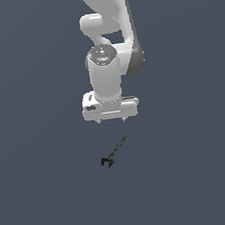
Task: Pick up the object and move it to a goal position.
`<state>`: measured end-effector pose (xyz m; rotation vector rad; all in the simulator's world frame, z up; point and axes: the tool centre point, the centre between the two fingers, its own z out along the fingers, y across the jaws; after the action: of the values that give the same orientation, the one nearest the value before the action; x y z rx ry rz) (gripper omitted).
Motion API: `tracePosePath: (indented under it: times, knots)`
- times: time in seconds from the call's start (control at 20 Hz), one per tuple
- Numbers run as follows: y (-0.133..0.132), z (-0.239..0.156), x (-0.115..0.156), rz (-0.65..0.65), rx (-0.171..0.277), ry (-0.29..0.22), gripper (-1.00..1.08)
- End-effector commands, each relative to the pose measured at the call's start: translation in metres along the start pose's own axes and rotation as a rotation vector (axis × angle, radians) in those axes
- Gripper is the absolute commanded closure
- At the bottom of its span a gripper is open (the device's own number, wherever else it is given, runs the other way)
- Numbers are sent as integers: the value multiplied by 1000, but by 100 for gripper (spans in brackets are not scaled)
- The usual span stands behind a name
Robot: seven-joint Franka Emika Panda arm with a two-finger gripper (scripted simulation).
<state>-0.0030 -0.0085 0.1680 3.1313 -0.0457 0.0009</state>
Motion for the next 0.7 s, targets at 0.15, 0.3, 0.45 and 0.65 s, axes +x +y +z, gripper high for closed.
tracePosePath:
  times: [0.15, 0.3, 0.45, 0.65]
  knots:
    - [0, 0, -1, 2, 2, -5, -92]
    - [1, 1, -4, 7, 9, -17, -92]
    - [1, 1, -6, 10, 12, -24, -92]
    - [1, 1, -6, 10, 12, -23, -92]
